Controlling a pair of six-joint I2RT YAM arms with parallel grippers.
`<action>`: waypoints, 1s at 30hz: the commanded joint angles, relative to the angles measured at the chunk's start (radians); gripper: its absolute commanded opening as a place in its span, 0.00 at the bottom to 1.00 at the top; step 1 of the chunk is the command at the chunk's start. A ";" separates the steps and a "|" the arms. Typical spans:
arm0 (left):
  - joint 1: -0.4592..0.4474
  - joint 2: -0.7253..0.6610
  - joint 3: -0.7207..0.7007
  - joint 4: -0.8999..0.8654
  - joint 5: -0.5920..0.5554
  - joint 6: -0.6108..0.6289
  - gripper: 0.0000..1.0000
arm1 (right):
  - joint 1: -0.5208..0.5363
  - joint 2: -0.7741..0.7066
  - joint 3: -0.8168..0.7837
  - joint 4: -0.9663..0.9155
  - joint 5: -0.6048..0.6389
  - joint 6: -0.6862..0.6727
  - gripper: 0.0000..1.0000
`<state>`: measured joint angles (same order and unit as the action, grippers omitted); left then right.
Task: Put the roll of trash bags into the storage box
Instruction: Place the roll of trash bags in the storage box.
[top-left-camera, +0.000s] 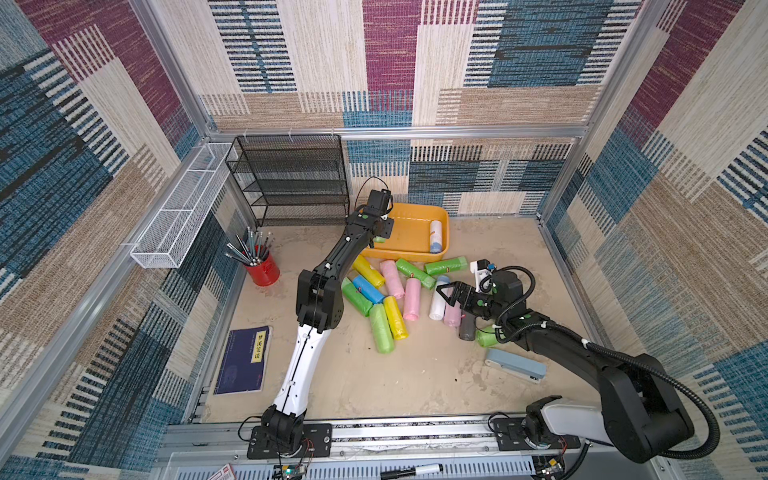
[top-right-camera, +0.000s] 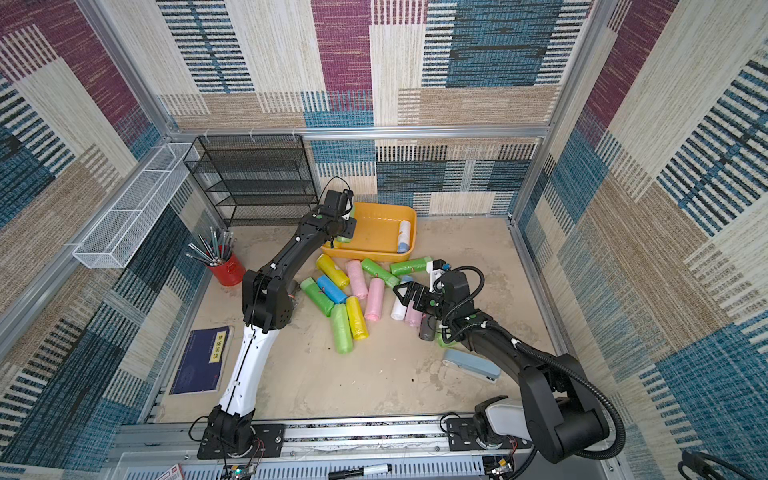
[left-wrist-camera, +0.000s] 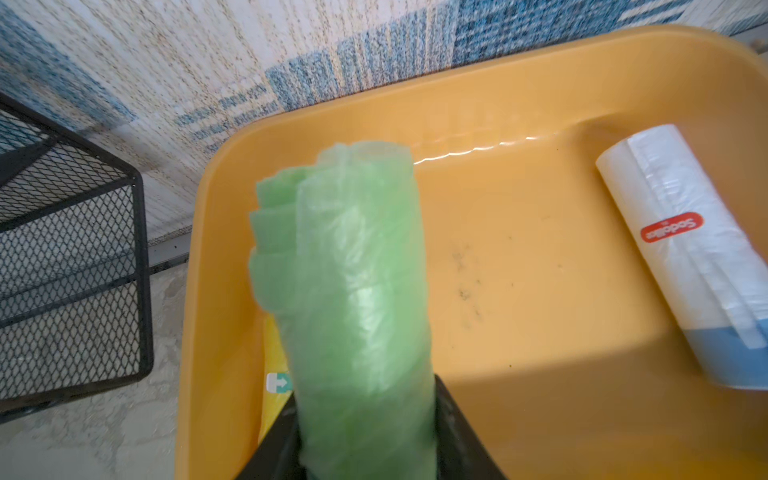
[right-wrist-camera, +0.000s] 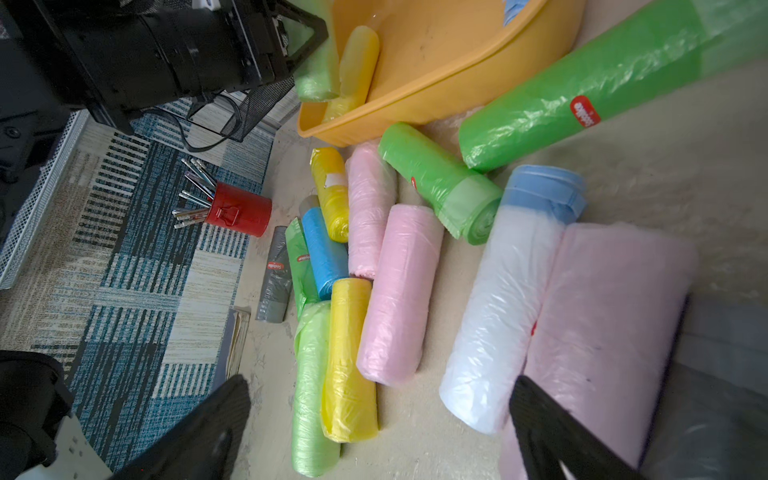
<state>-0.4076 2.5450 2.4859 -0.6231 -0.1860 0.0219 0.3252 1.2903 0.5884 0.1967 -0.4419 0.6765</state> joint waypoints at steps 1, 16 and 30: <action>0.000 0.020 0.010 0.061 -0.035 0.063 0.40 | 0.000 0.008 -0.005 0.045 -0.005 0.015 0.99; 0.000 0.051 -0.034 0.051 -0.143 0.056 0.64 | 0.000 0.028 -0.011 0.033 -0.006 0.013 0.99; 0.000 -0.038 -0.200 0.032 -0.127 0.012 0.59 | 0.000 0.065 0.000 0.051 -0.030 0.023 0.99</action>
<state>-0.4080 2.5309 2.3230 -0.5831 -0.3069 0.0620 0.3252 1.3533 0.5808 0.2066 -0.4522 0.6907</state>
